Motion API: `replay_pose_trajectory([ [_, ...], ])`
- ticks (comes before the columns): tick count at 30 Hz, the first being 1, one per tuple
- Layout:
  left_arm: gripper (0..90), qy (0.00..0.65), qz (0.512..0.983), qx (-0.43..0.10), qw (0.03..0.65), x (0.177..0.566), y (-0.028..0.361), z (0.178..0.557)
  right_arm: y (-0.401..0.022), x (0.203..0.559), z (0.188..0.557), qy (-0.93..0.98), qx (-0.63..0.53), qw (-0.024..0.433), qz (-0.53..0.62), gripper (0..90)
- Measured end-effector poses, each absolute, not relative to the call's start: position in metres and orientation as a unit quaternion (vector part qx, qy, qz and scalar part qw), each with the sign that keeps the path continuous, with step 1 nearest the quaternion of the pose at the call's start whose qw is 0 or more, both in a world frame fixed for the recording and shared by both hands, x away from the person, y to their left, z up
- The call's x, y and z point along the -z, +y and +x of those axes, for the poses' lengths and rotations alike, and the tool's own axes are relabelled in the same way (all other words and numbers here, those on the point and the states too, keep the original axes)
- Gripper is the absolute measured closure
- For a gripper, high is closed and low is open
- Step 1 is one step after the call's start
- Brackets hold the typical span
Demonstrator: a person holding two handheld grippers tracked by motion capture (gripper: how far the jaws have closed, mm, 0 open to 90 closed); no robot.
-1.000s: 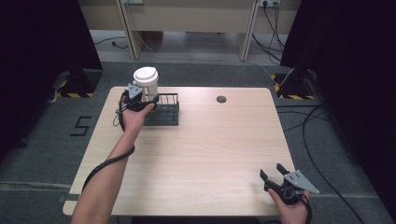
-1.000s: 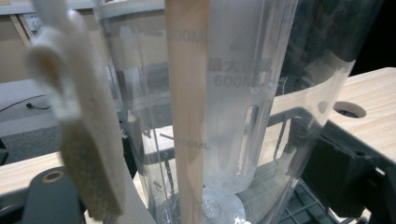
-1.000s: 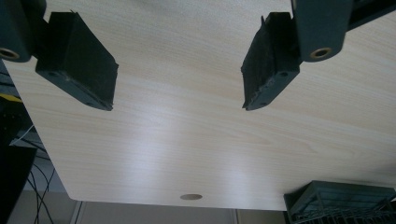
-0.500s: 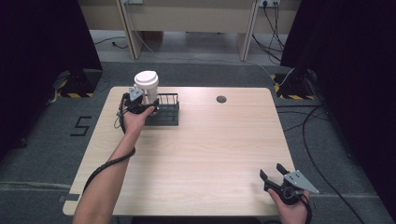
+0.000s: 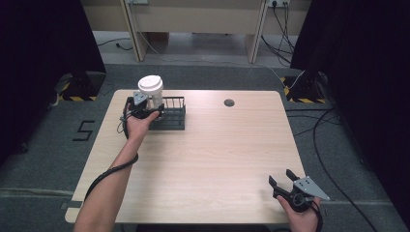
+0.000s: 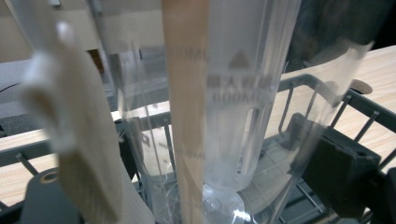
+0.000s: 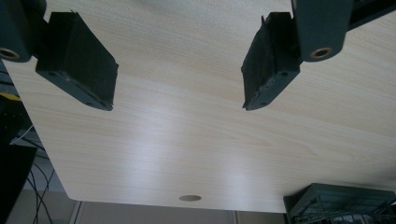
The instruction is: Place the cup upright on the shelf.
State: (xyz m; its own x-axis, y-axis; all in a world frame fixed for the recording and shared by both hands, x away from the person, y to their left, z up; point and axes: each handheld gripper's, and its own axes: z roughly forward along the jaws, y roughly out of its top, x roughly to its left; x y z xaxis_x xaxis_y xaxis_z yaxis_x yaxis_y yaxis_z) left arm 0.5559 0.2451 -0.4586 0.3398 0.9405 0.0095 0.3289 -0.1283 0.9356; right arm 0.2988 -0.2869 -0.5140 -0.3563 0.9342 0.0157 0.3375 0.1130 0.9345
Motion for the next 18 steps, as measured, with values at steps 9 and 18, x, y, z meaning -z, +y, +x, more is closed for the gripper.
replay_pose_trajectory([
  [9, 14.9, 0.467, 0.672, -0.336, 0.466, 0.4575, 0.2459, 0.5528, -0.2866, 0.514, 0.299, 0.677, -0.47, 0.318, 0.469, 26.7],
  [18, 14.6, 0.467, 0.666, -0.34, 0.472, 0.4516, 0.2474, 0.5464, -0.2863, 0.514, 0.2989, 0.677, -0.469, 0.318, 0.469, 26.8],
])
